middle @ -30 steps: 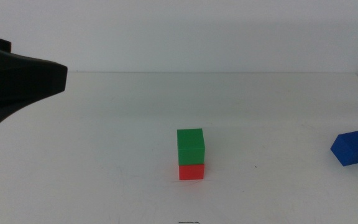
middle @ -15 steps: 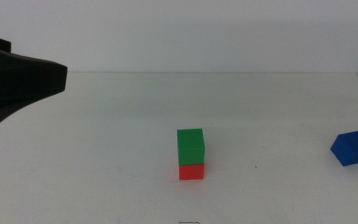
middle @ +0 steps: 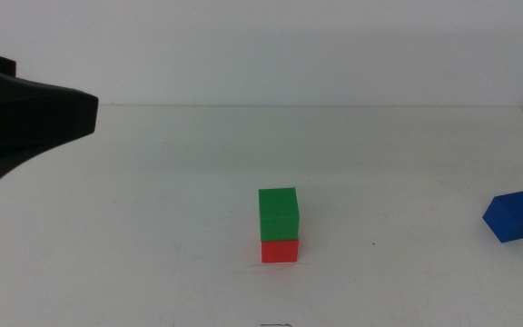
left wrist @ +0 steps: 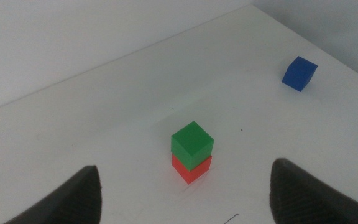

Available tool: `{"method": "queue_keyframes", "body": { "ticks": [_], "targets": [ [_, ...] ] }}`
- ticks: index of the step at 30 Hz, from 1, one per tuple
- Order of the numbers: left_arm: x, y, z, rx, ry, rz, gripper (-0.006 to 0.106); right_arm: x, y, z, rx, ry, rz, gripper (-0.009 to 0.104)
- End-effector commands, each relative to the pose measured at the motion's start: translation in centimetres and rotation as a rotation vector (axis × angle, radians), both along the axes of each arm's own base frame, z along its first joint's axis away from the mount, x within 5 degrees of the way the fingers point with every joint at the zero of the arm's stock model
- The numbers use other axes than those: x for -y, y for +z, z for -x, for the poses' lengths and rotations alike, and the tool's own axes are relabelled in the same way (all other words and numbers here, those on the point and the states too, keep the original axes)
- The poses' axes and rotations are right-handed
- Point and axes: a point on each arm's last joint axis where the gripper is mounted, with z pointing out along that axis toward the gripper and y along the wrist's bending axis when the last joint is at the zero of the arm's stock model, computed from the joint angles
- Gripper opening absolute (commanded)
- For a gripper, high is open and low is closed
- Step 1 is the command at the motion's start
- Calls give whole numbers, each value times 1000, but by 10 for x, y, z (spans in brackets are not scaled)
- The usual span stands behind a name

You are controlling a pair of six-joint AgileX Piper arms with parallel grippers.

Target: Stack red cubes first, then green, then blue cubes in a specific spot.

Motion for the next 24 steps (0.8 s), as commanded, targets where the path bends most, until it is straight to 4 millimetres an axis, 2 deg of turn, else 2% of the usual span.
{"method": "queue_keyframes", "body": {
  "ticks": [1,9,14,17,24],
  "targets": [
    [0,14,0,75,11,65,91,3,14,-17,69,39,49,94],
    [0,14,0,75,11,65,91,3,4,-80,17,160,117,94],
    [0,14,0,75,11,65,91,12,-6,-114,-21,168,228,94],
    [0,14,0,75,11,65,91,16,-18,-130,-65,173,282,94],
    [0,14,0,75,11,65,91,19,-53,-154,-150,196,288,94]
  ]
}}
